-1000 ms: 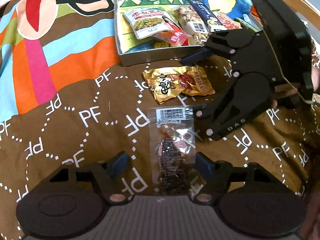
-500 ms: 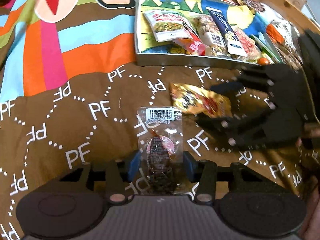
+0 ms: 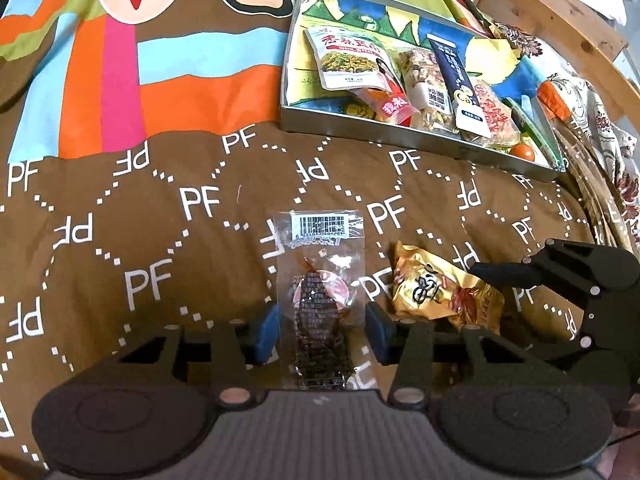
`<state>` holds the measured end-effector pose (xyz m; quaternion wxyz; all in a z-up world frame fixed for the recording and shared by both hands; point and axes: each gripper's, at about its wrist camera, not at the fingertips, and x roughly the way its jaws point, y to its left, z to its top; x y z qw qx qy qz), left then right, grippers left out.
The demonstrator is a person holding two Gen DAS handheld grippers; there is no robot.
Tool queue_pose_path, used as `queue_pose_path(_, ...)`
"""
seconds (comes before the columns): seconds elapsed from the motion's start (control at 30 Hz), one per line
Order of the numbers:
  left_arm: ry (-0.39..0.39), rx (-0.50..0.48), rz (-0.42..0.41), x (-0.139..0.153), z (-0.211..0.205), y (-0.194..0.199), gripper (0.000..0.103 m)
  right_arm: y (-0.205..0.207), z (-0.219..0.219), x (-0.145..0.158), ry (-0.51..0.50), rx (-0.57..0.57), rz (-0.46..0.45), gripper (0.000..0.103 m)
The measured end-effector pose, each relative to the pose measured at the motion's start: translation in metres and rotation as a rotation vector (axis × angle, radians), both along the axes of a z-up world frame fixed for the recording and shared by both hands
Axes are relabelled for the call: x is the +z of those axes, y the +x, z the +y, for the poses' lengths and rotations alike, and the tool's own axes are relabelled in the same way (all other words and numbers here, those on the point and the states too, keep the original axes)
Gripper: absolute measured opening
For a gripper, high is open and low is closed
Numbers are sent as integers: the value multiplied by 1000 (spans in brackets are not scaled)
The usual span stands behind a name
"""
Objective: Organize snacks
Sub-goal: 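Lift the duck snack bag with right tool while left tool carries the jerky packet toward the tray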
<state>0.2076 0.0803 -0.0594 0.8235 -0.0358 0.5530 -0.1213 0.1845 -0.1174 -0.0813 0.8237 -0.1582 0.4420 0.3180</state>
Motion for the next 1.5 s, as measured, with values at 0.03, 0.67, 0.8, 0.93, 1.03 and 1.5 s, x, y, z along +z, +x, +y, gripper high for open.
queue_pose_path(0.03, 5, 1, 1, -1, 0, 0, 50, 1, 0, -1, 9, 5, -7, 79)
queue_pose_path(0.67, 21, 16, -6, 3, -6, -5, 50, -5, 3, 2, 23, -71, -5, 44)
queue_pose_path(0.8, 10, 28, -12, 7, -6, -10, 50, -15, 1, 5, 37, -117, 21, 43)
queue_pose_path(0.93, 3, 44, -6, 10, -6, -12, 50, -22, -2, 5, 51, -161, 48, 42)
queue_pose_path(1.03, 6, 56, -15, 14, -7, -15, 50, -28, -5, 10, 75, -187, 43, 42)
queue_pose_path(1.5, -26, 129, -81, 40, -2, -30, 50, -63, -13, 50, 146, -243, -148, 42)
